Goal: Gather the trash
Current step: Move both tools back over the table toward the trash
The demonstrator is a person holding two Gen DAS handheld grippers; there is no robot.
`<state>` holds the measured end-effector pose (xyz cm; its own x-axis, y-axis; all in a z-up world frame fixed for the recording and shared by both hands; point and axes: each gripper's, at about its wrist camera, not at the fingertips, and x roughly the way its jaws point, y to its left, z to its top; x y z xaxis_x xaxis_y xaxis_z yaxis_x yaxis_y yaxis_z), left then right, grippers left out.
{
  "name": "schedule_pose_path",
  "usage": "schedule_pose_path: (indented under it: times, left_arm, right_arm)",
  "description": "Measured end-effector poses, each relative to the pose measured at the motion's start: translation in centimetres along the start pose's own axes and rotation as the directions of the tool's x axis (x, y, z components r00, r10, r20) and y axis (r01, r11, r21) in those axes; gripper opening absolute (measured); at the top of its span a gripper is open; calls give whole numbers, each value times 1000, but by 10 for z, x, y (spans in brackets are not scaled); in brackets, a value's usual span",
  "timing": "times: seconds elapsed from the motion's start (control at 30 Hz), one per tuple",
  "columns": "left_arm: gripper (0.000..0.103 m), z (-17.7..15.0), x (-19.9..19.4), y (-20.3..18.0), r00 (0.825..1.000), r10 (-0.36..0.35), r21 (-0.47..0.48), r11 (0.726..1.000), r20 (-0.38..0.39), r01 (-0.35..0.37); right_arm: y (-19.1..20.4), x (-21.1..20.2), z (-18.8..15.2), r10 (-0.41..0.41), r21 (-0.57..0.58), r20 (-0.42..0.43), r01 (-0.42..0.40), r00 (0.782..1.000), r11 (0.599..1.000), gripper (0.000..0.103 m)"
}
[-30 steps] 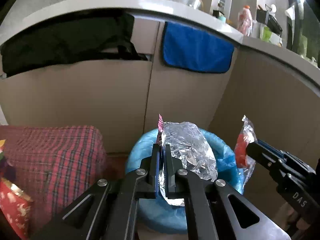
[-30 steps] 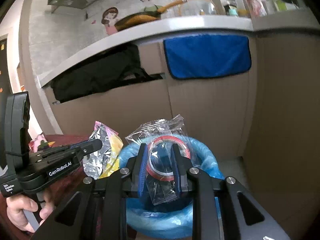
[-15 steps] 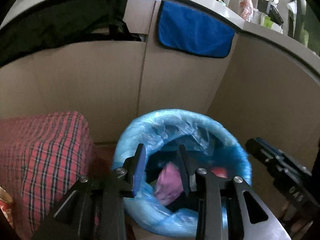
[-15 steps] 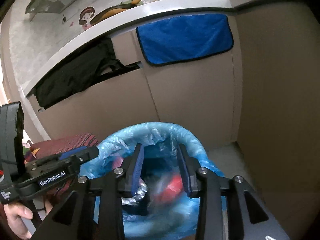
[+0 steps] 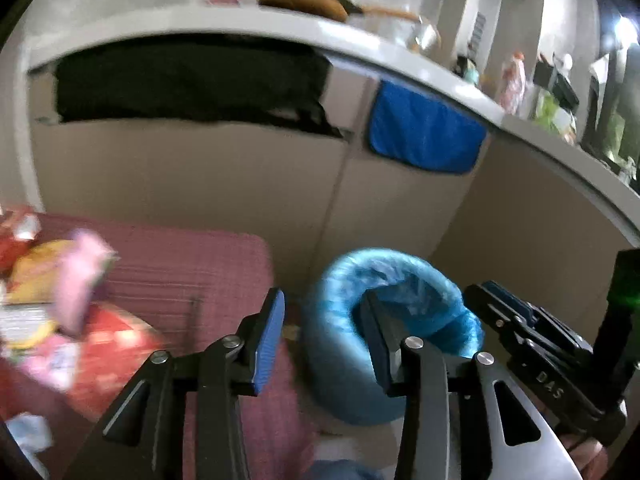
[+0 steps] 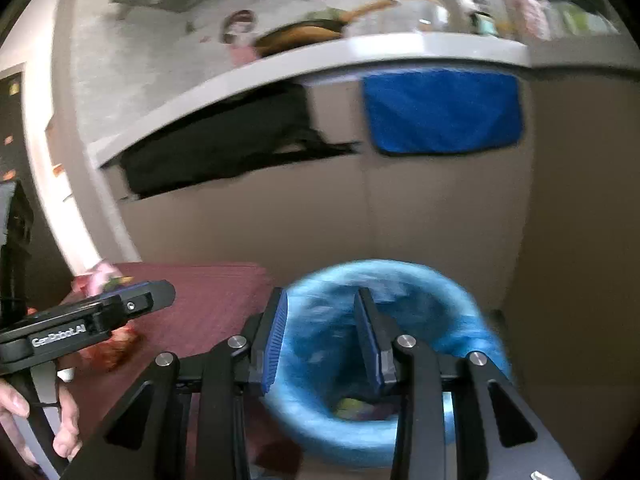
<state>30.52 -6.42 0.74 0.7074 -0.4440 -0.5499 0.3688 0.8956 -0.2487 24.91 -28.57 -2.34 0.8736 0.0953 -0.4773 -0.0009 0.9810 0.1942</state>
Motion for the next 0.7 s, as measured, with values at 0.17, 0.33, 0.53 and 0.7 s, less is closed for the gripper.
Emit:
schedule_pose_path:
  times: [0.17, 0.33, 0.53, 0.7]
  left_arm:
    - [42, -14, -63, 44, 994, 90, -15, 996, 60, -90]
    - [42, -35, -117, 105, 976, 193, -97, 978, 100, -184]
    - [42, -75, -159, 181, 944, 326, -189, 931, 43, -313]
    - [42, -107, -189, 221, 897, 443, -237, 872, 3, -429]
  right_arm:
    - [66, -8, 5, 104, -81, 0, -104, 995, 991, 33]
    - [132, -9, 0, 196, -160, -41, -200, 980, 967, 33]
    - [187, 7, -16, 278, -175, -145, -301, 950, 937, 33]
    - [230, 20, -32, 330, -214, -243, -382, 912, 899, 33]
